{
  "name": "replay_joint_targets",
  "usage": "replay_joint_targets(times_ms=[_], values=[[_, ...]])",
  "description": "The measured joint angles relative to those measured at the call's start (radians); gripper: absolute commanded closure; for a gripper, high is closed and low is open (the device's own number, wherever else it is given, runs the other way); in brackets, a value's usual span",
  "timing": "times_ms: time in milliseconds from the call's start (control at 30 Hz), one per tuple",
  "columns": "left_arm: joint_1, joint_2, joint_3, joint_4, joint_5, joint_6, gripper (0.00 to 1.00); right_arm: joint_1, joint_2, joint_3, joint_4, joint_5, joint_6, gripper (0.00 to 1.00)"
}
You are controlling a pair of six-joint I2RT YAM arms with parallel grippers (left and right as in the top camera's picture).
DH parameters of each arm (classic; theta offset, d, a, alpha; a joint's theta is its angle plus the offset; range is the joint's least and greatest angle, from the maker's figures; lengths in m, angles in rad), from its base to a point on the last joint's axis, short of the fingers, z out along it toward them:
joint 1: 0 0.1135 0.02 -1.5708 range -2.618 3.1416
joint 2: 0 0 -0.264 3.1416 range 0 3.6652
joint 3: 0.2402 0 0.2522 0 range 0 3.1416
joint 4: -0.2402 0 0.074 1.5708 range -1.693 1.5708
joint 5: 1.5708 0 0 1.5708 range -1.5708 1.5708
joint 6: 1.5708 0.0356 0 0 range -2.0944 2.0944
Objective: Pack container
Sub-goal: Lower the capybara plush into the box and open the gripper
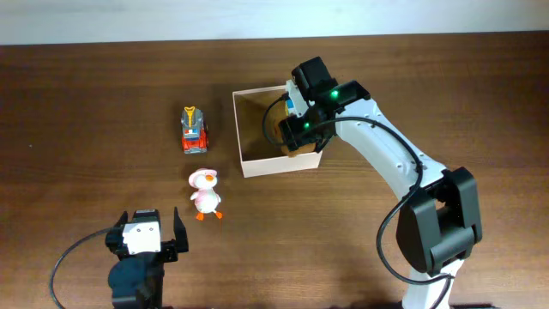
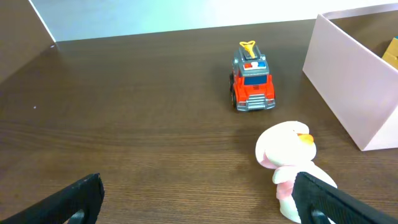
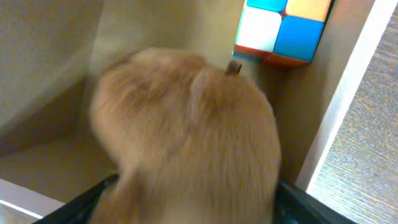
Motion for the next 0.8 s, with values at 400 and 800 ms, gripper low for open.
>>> replay_joint_targets(times_ms=[400,800], values=[[0.0,0.0,0.0,0.0,0.0,0.0,0.01,0.0,0.0,0.0,0.006,0.0,0.0,0.2],[0.0,0.0,0.0,0.0,0.0,0.0,0.01,0.0,0.0,0.002,0.076,-0.086,0.0,0.4]])
